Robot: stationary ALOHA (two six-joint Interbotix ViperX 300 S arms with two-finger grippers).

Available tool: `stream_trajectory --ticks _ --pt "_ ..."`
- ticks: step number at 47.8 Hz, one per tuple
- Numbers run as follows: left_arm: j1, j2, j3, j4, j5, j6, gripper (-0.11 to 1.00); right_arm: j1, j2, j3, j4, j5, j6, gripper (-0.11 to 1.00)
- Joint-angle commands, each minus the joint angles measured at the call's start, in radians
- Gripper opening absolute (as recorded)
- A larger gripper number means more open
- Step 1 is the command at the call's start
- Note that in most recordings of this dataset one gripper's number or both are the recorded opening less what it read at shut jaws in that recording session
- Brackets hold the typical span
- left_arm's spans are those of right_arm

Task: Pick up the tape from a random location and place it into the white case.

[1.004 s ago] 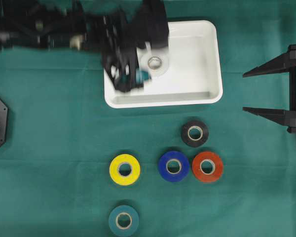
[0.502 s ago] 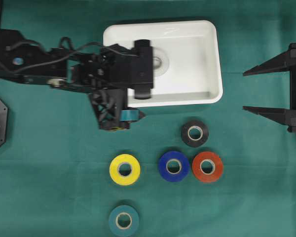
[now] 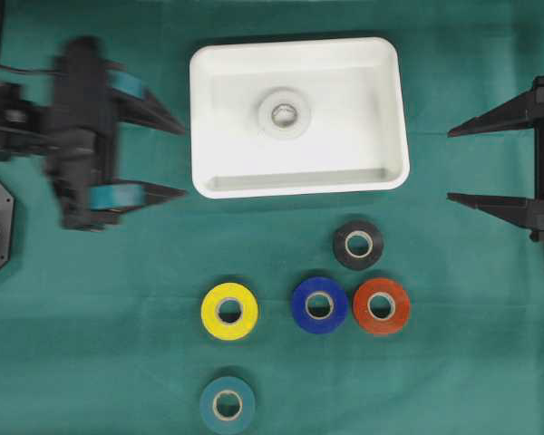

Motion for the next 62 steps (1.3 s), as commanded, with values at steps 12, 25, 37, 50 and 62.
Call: stream_trajectory --ticks 12,25,37,50,62 --pt "0.005 -0.238 0.132 -0.002 -0.029 0.002 0.94 0.000 0.003 -0.025 0.002 -0.005 -0.002 0.91" --pt "0.005 -0.354 0.325 -0.002 -0.149 0.006 0.94 0.002 0.003 -0.003 0.002 0.017 -0.002 0.91" --pt "0.005 -0.442 0.518 -0.008 -0.324 0.003 0.94 0.000 0.008 0.029 0.002 0.017 0.000 0.91" --pt "0.005 -0.439 0.534 -0.008 -0.334 0.003 0.94 0.000 0.037 0.040 0.003 0.017 0.000 0.91" --pt "0.005 -0.439 0.534 -0.009 -0.334 0.002 0.94 0.011 0.037 0.037 0.008 0.017 0.006 0.91"
